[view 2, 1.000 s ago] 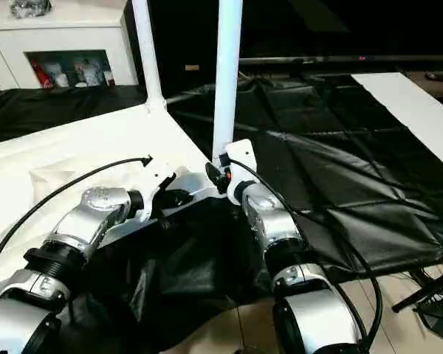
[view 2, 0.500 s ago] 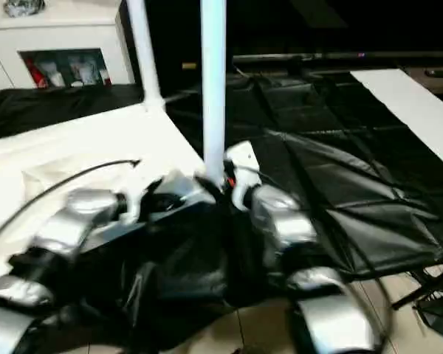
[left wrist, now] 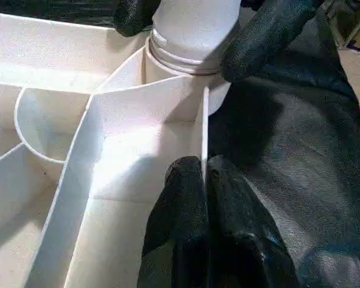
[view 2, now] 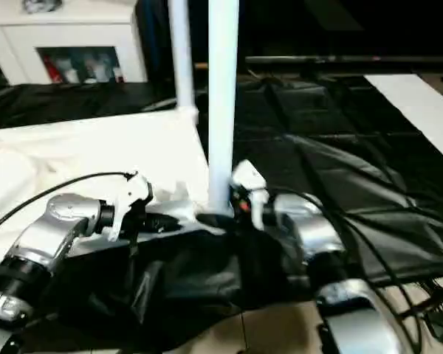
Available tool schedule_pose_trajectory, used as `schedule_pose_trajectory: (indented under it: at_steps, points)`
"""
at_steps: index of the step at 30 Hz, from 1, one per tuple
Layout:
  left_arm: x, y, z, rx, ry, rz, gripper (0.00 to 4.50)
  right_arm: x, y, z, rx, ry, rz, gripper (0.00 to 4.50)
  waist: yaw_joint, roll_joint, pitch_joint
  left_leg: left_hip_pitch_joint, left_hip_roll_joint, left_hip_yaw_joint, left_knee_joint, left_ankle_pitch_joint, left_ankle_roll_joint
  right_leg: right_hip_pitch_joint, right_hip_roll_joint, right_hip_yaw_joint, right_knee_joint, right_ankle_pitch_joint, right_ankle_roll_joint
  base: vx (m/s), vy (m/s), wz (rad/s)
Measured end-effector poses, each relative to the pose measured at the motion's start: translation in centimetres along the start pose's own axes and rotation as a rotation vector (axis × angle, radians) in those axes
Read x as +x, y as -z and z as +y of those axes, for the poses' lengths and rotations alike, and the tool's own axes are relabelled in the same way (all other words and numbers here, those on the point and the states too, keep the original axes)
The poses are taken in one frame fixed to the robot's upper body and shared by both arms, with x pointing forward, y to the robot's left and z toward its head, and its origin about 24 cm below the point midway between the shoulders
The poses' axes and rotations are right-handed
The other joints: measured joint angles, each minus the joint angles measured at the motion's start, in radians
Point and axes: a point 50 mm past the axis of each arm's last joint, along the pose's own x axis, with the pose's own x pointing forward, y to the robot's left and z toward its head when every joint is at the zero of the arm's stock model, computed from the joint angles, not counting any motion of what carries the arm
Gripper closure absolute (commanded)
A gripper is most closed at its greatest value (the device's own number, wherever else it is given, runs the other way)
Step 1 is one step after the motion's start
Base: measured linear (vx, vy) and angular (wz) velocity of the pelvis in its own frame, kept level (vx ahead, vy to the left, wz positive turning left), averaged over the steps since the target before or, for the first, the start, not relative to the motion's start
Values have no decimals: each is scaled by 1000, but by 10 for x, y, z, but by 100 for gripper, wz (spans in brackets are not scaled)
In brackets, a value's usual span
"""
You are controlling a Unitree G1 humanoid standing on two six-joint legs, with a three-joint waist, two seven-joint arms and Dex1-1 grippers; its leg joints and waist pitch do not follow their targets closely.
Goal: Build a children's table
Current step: Rotate leg to tighten
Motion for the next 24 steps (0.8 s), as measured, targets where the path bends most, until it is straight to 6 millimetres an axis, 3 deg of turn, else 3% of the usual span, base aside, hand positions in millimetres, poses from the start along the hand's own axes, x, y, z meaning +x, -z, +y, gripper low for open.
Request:
schedule_pose_trajectory:
  at_steps: [10, 17, 20, 24]
  points:
    - [-4, 1, -2, -7, 36, 12, 450, -2, -1, 3, 11, -37, -4, 177, 1, 0, 0, 0, 0, 0, 0, 0, 0, 0, 0, 0, 0, 0, -1, 0, 0, 0]
    - [1, 1, -3, -6, 26, 5, 450, 0, 2, 6, 37, -25, -18, 190, 2, 0, 0, 0, 0, 0, 0, 0, 0, 0, 0, 0, 0, 1, -2, 0, 0, 0]
    - [6, 0, -1, -4, -17, 2, 450, 5, 5, 4, 55, 44, -34, 191, 0, 0, 0, 0, 0, 0, 0, 0, 0, 1, 0, 0, 0, 0, 1, 0, 0, 0]
    - [17, -4, 10, -31, -155, -15, 450, 22, 4, -6, 113, 291, -90, 191, -14, 0, 0, 4, 0, 0, 1, 0, 0, 2, 0, 0, 0, 0, 1, 0, 0, 0]
